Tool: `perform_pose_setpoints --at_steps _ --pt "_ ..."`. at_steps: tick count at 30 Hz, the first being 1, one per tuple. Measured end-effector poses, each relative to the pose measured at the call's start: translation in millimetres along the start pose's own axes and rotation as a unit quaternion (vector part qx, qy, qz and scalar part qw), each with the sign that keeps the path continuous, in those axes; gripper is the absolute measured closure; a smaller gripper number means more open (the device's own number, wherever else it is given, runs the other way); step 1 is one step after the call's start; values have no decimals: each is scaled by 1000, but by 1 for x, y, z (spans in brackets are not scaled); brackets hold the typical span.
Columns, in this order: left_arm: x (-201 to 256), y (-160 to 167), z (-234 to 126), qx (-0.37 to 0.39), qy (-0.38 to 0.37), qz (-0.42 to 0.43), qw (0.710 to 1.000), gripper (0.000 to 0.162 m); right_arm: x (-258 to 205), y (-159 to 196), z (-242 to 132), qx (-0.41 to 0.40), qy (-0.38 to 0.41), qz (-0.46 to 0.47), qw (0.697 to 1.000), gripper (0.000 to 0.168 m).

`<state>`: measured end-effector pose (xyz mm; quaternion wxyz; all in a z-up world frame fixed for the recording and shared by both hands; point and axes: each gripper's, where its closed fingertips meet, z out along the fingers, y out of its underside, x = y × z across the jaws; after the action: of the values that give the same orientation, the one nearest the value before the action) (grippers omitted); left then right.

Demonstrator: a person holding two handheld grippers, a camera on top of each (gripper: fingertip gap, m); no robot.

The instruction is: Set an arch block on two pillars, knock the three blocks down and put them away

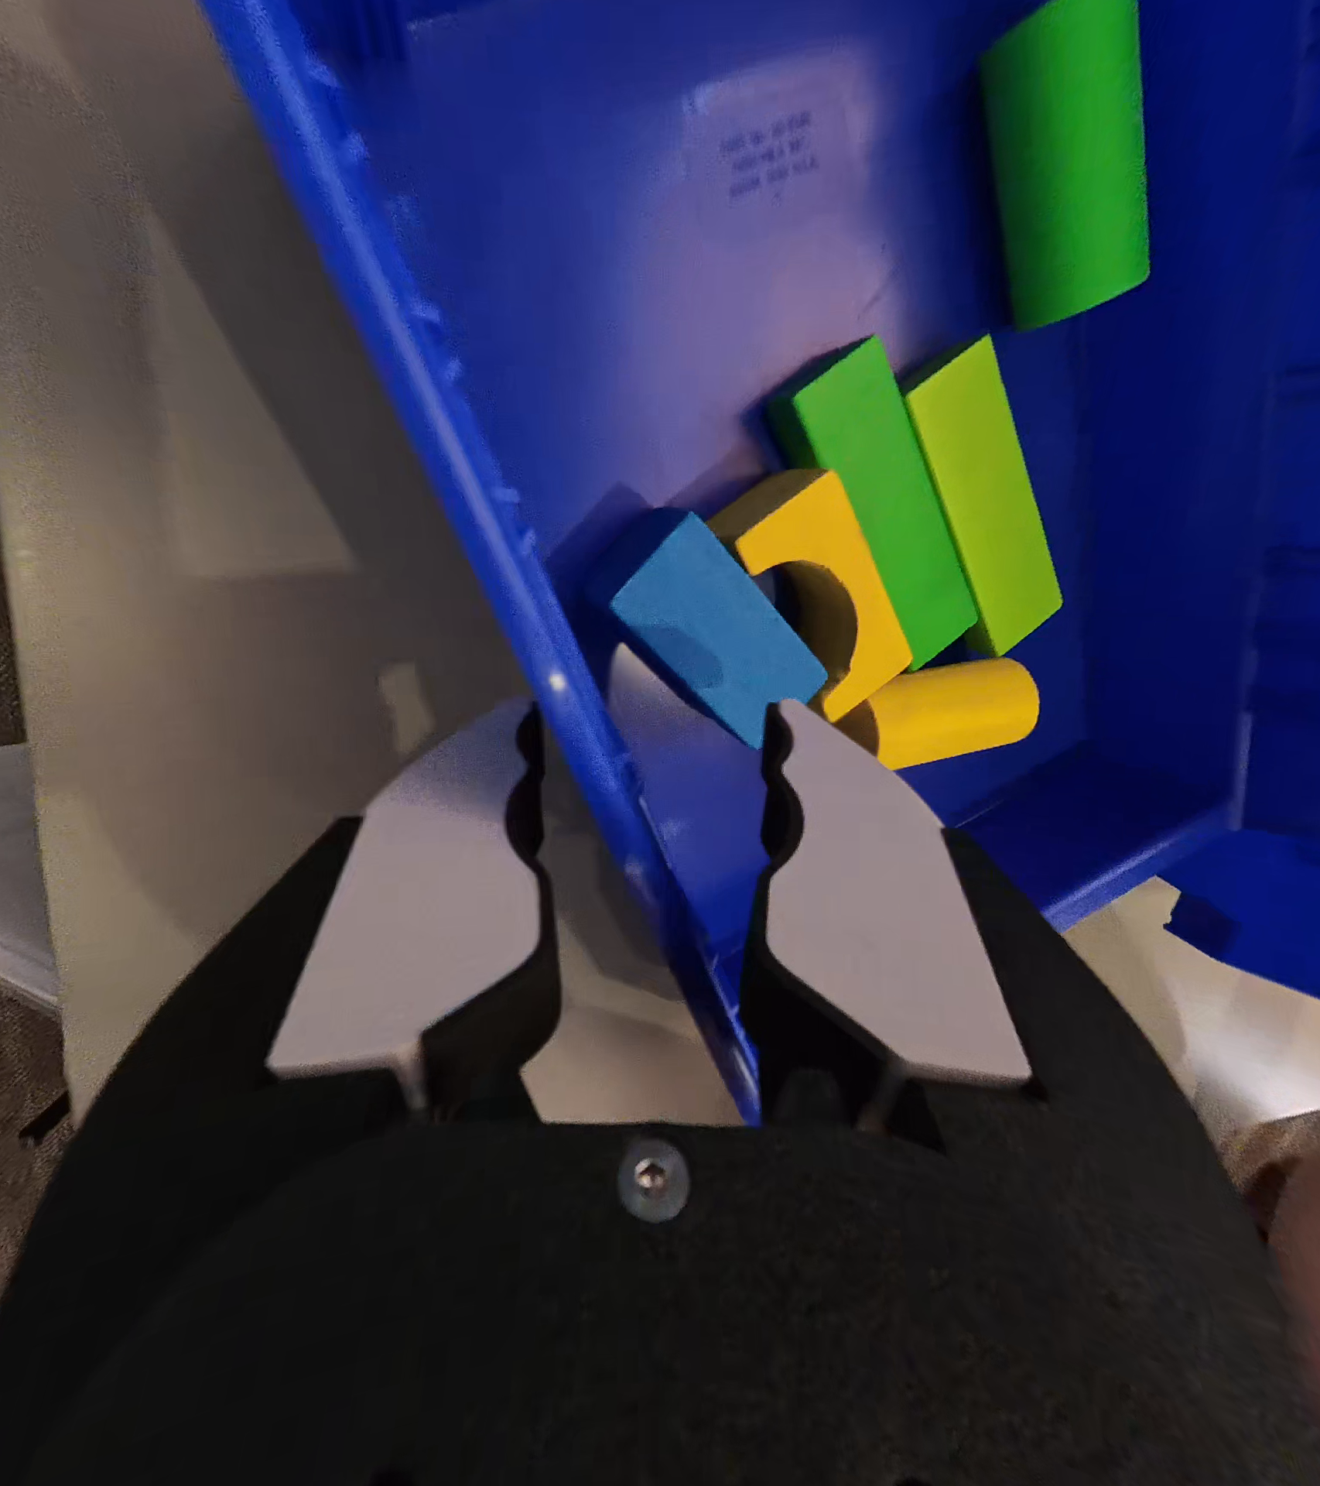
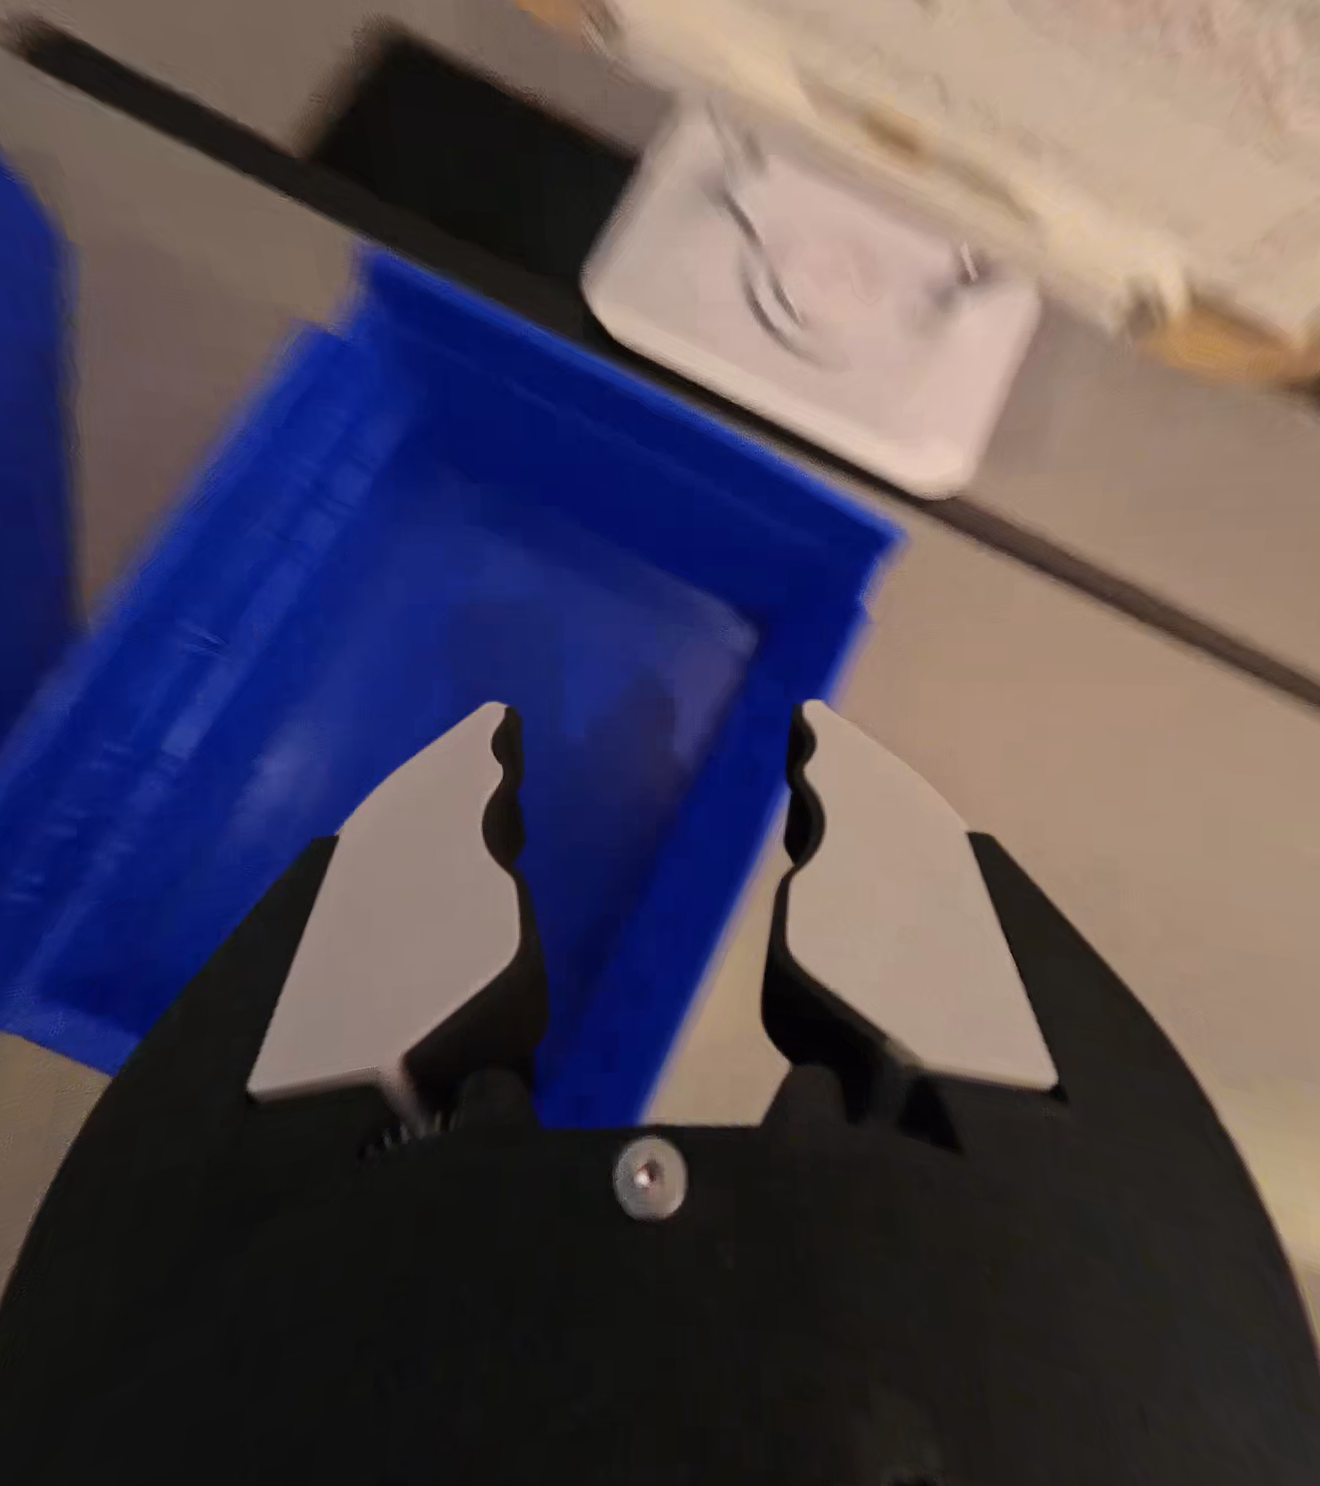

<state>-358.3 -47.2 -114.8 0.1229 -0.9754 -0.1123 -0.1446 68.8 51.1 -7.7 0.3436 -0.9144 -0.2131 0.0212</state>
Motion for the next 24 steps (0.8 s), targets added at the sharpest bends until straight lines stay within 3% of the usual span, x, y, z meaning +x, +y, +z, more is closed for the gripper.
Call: perform_pose_setpoints --at_steps 2,4,8,9,10,13,16,24 --pt "0 -2 6 -7 -7 2 1000 121 23 37 9 -64 -6 28 998 102" --pt "-8 -4 9 -14 -42 5 999 135 17 68 22 -118 -66 53 989 103" --pt "-7 -16 15 -10 -81 56 995 143 6 109 46 -202 -106 51 972 108" --pt "-3 -22 18 -6 -84 72 994 143 2 114 50 -218 -118 45 968 115" --pt "3 -29 22 2 -84 92 992 143 -6 119 51 -234 -147 44 960 136" --pt "25 -50 33 33 -80 164 983 144 4 125 53 -264 -159 52 950 147" --pt "49 -57 43 37 -74 211 974 145 39 135 51 -280 -152 38 947 160" --pt "70 -48 50 -2 -82 234 969 145 171 189 26 -297 -134 103 940 160"
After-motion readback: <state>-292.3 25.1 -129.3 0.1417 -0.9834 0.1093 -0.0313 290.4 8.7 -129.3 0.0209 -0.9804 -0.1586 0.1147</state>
